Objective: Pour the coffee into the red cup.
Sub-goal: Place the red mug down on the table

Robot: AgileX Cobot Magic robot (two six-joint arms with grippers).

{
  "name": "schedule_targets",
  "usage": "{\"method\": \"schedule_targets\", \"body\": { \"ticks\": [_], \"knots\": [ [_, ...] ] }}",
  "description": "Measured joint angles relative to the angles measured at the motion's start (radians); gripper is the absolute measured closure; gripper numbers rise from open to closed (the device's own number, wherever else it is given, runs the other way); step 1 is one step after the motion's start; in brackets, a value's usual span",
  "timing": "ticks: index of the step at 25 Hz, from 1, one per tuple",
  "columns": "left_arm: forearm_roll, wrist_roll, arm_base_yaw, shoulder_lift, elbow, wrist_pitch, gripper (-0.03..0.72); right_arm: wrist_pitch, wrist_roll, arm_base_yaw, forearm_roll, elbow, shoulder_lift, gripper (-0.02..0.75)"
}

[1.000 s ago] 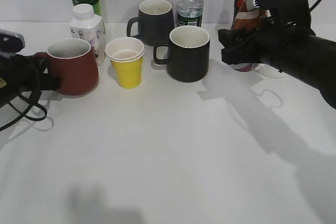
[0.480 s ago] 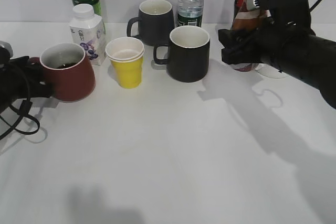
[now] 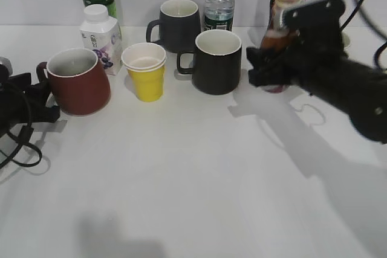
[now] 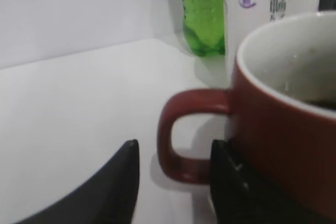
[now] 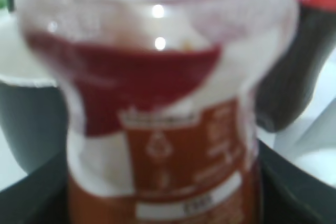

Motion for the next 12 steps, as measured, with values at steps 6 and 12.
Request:
{"method": "schedule_targets", "body": {
  "ticks": [6,12],
  "knots": [
    [0.007,-0.005,0.0,-0.007,0.056,-0.021,0.337,-0.08,0.0,0.0,0.035,0.004,0.096,0.237],
    [0.009,-0.052,0.0,-0.068,0.109,-0.04,0.337,-0.094,0.01,0.0,0.031,0.023,0.106,0.237]
  ]
}}
